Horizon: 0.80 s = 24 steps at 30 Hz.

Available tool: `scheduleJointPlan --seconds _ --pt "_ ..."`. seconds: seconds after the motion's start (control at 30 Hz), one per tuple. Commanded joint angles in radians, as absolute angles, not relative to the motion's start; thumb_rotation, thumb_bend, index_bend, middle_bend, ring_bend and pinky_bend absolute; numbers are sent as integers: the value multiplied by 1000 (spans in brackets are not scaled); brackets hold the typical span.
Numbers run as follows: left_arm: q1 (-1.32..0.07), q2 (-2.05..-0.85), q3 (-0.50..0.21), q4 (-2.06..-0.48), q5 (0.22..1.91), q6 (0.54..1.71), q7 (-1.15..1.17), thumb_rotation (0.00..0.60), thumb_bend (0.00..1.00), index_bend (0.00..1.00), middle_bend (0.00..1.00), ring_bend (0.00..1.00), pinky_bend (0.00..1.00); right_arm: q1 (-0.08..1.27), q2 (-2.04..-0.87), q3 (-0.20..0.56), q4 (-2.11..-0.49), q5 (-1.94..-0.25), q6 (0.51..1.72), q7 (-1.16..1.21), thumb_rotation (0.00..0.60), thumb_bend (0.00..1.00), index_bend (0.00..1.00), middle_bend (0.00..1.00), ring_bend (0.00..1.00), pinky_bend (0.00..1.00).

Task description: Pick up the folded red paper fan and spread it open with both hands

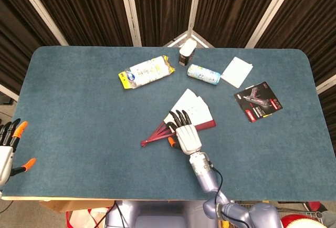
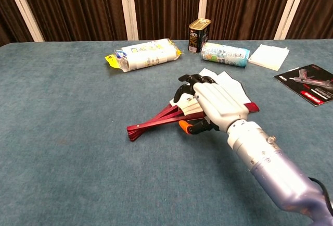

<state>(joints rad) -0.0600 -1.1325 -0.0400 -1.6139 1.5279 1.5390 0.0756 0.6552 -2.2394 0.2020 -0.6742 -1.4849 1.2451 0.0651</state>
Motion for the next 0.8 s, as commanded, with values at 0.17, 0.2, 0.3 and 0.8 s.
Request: scheduleJointPlan --seconds 0.17,0.2,0.3,0.8 --pt "-61 -1131 -40 -1614 1527 1537 71 600 0 0 0 0 0 645 -2247 190 -659 -1480 1240 67 600 349 379 127 40 0" --pt "-61 -1131 -40 -1614 1527 1537 71 600 0 0 0 0 0 643 -2248 187 -658 -1481 1240 68 600 349 379 127 40 0" --pt "-61 -1131 -39 -1614 1529 1538 71 600 0 0 0 0 0 645 -2251 187 -653 -1481 1239 70 600 350 379 127 40 0" --pt "-61 -1131 -40 -1616 1524 1536 69 600 0 0 0 0 0 679 -2269 204 -664 -1451 1224 70 600 367 495 148 40 0"
